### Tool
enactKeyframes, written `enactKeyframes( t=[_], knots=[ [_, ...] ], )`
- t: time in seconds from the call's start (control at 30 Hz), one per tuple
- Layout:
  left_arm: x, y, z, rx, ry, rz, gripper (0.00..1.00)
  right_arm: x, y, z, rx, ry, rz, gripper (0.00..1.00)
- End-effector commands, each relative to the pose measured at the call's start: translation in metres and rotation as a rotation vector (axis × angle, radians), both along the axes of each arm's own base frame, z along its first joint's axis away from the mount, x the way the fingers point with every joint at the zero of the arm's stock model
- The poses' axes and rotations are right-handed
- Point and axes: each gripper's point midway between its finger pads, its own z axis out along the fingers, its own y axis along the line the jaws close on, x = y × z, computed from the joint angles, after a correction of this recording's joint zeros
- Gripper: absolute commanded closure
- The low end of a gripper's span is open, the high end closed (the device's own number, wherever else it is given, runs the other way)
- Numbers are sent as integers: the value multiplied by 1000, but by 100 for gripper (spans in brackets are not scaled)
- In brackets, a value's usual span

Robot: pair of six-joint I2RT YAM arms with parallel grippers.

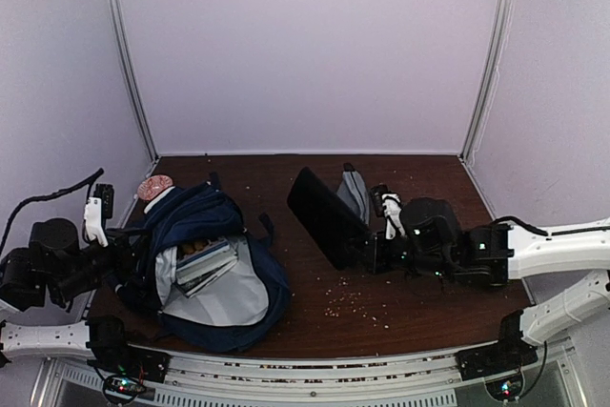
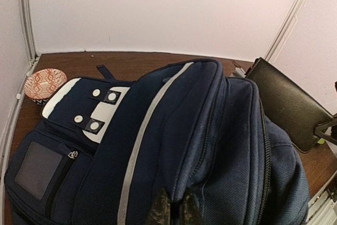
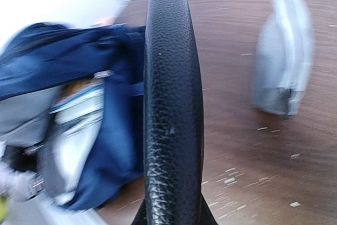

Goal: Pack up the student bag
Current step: Pick up the stationery from the center of the board, then place the stationery in the student bag.

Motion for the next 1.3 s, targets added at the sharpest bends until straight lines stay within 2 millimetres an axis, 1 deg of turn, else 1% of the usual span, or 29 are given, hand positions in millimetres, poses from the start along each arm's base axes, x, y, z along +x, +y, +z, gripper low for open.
enactKeyframes(
  t=[0.0,0.1,0.17,0.3,0.47,0.6,0.67,0.8,0.93,1.03,1.13,1.27],
  knots=[
    [1,37,83,-207,-184,112,100,-62,36,51,206,107,375,100],
    [0,33,97,-208,-216,87,100,-96,49,70,326,204,548,100],
    [-1,27,106,-222,-239,57,100,-106,51,80,402,231,601,100],
    [-4,14,121,-242,-283,-7,100,-115,55,88,475,261,649,100],
    [-5,7,125,-231,-287,-37,100,-128,63,95,564,342,727,100],
    [-6,6,126,-237,-291,-50,100,-131,73,80,571,424,730,100],
    [-7,5,127,-246,-294,-57,100,-129,81,71,564,455,717,100],
    [-8,-1,129,-259,-302,-81,100,-122,105,56,547,507,699,100],
    [-8,-8,131,-268,-306,-103,100,-101,127,42,524,498,625,100],
    [-9,-13,132,-271,-307,-123,100,-86,144,36,529,486,583,100],
    [-10,-17,131,-273,-303,-141,100,-77,158,44,570,465,575,100],
    [-11,-21,129,-284,-297,-157,100,-71,175,51,555,422,568,100]
  ],
)
